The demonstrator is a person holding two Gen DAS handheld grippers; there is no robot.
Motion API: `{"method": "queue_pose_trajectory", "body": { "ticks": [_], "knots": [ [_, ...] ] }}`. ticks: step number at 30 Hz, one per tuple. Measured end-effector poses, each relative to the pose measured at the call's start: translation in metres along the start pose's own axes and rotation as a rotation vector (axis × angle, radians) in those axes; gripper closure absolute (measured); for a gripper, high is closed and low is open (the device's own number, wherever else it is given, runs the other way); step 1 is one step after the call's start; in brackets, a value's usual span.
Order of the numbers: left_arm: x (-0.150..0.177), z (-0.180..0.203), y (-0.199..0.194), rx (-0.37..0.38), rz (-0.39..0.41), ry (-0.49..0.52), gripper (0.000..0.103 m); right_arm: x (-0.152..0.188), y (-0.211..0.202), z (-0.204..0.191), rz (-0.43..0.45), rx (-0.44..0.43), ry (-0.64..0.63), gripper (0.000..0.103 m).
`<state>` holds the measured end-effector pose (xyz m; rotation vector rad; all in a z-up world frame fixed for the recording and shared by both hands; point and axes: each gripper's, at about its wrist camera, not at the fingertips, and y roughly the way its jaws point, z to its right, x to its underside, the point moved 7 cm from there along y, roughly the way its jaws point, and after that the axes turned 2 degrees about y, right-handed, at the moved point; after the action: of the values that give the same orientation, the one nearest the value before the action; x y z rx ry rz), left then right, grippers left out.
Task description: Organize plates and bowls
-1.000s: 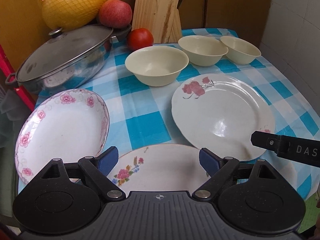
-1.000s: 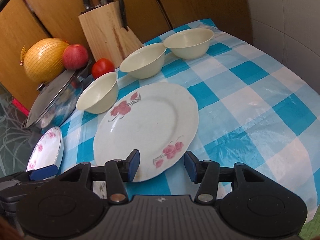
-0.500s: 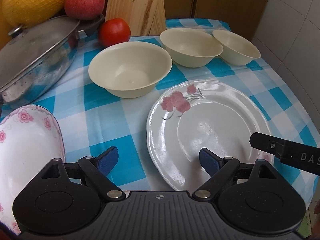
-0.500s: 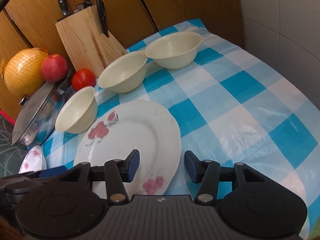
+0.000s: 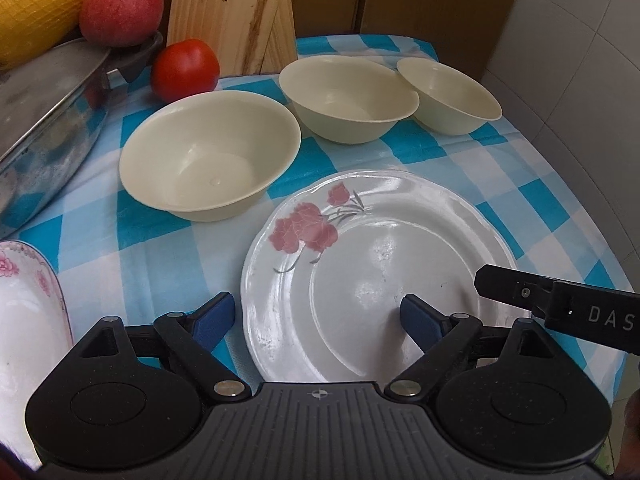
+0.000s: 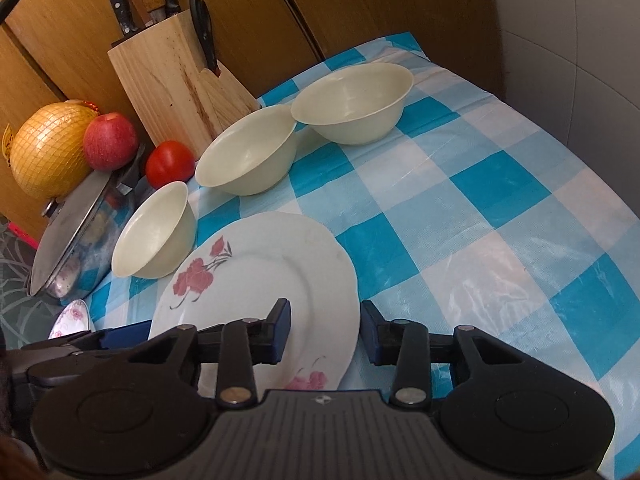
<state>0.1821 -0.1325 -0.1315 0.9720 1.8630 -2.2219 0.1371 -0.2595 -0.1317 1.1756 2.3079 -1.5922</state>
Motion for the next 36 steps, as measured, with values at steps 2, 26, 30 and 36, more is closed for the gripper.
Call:
{"method": "queue_pose_trajectory", "body": {
  "ticks": [2, 26, 30, 36],
  "knots": [
    [-0.002, -0.002, 0.002, -0.002, 0.004, 0.0, 0.007, -0.001, 0.001, -0.002, -0.005, 0.004, -0.024, 0.067],
    [0.0, 0.009, -0.011, -0.036, 0.047, 0.041, 0.015, 0.005, -0.008, -0.007, 0.012, 0.024, -0.108, 0.069],
    [0.0, 0.011, -0.015, -0.038, 0.057, 0.046, 0.016, 0.006, -0.013, -0.007, 0.013, 0.023, -0.109, 0.069],
    [0.005, 0.021, -0.014, -0.006, 0.035, 0.052, 0.016, 0.008, -0.019, 0.002, 0.008, 0.056, -0.102, 0.07]
  ]
}}
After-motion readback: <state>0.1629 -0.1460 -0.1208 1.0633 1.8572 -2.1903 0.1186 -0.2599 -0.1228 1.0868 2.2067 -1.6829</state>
